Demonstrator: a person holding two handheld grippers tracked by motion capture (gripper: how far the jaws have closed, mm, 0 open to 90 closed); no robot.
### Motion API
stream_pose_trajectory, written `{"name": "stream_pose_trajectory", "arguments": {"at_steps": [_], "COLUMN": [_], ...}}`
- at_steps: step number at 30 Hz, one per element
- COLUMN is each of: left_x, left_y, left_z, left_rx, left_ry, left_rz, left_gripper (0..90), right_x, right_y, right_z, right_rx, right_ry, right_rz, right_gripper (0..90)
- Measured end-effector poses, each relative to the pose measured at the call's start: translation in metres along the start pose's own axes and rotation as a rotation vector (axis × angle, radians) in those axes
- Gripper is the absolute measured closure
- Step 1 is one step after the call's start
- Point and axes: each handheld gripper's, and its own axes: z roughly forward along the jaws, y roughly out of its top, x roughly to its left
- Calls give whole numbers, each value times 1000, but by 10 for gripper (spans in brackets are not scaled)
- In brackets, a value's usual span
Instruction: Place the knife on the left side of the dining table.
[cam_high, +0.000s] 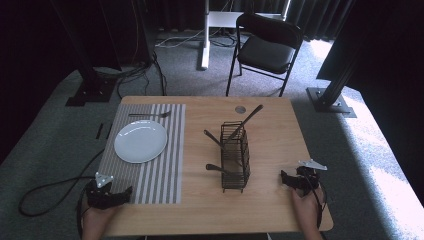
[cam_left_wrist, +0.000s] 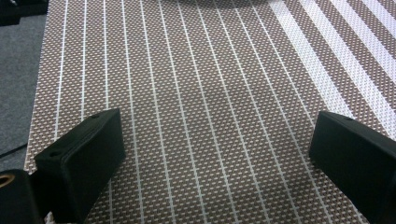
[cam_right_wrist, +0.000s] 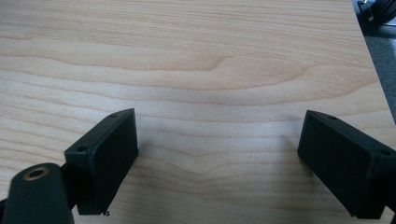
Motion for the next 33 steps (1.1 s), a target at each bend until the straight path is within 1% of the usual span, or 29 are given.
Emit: {"name": "stream_pose_trajectory", "arguments": {"at_steps": [6,7,8,14,19,22,24,26,29,31,33], "left_x": [0,0,0,2,2,1,1,2,2,2,2], "left_y": [2,2,2,1,1,0,-1,-1,-2,-2,-2], "left_z": [0,1,1,0,0,-1,-2,-2,-4,-6,-7], "left_rx": [13,20,25,19,16,14,19,21,23,21,21], "left_ry": [-3,11,17,2,2,1,0,-1,-13,-37,-42], "left_rz": [2,-8,-14,0,1,11,3,4,-2,-15,-15], "left_gripper": [34,29,0,0,0,0,0,0,0,0,0], "right_x": [0,0,0,0,0,0,0,0,0,0,0], "right_y": [0,0,0,0,0,0,0,0,0,0,0], "right_z": [0,0,0,0,0,0,0,0,0,0,0], "right_rx": [0,0,0,0,0,0,0,0,0,0,0], "right_ry": [0,0,0,0,0,0,0,0,0,0,0], "right_rz": [0,0,0,0,1,0,0,0,0,1,0], "right_gripper": [115,115,115,115,115,115,115,115,115,115,115]}}
